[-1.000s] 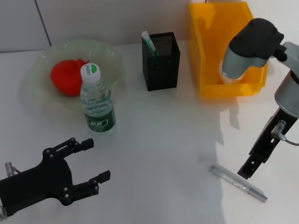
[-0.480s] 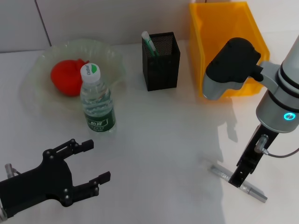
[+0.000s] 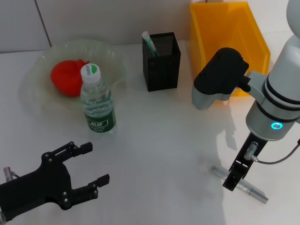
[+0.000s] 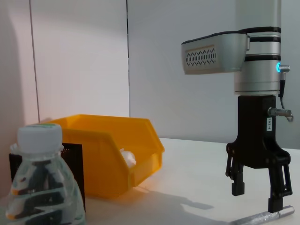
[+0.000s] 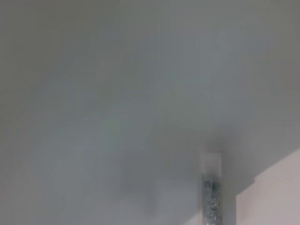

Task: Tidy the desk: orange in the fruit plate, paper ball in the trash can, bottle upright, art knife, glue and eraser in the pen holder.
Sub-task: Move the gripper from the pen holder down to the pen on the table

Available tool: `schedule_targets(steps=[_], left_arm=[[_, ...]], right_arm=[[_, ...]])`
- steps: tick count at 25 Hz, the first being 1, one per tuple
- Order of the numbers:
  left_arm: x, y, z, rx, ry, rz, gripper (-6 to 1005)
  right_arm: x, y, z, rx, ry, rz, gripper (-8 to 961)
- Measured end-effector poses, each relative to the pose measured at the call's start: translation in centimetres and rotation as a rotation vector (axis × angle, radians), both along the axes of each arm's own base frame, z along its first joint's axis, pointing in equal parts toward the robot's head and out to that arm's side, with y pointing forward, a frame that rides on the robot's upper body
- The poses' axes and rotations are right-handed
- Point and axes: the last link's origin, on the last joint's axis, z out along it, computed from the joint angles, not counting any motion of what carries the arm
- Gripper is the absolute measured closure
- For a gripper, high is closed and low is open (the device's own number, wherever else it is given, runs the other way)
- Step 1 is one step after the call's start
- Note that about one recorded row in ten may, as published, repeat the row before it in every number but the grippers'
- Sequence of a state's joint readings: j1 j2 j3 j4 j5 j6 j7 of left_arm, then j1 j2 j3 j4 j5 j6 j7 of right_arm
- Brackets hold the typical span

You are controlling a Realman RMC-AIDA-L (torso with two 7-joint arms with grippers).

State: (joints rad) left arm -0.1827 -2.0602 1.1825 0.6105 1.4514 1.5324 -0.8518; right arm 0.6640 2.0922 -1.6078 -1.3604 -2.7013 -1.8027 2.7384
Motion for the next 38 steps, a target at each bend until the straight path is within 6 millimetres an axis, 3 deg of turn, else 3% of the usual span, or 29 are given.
schedule_targets(steps=[17,38], left_arm=[[-0.4,-0.4,0.2,0.000,0.006,-0.002,187],[-0.2,-1.0,0.3,-0.015,-0.009,-0.017,187]], right_arm=[[1.1,0.0,-1.0,0.031,-0.002,-0.029,180],[1.2,-0.3,-2.0,0.030,0.004,-0.026,431]])
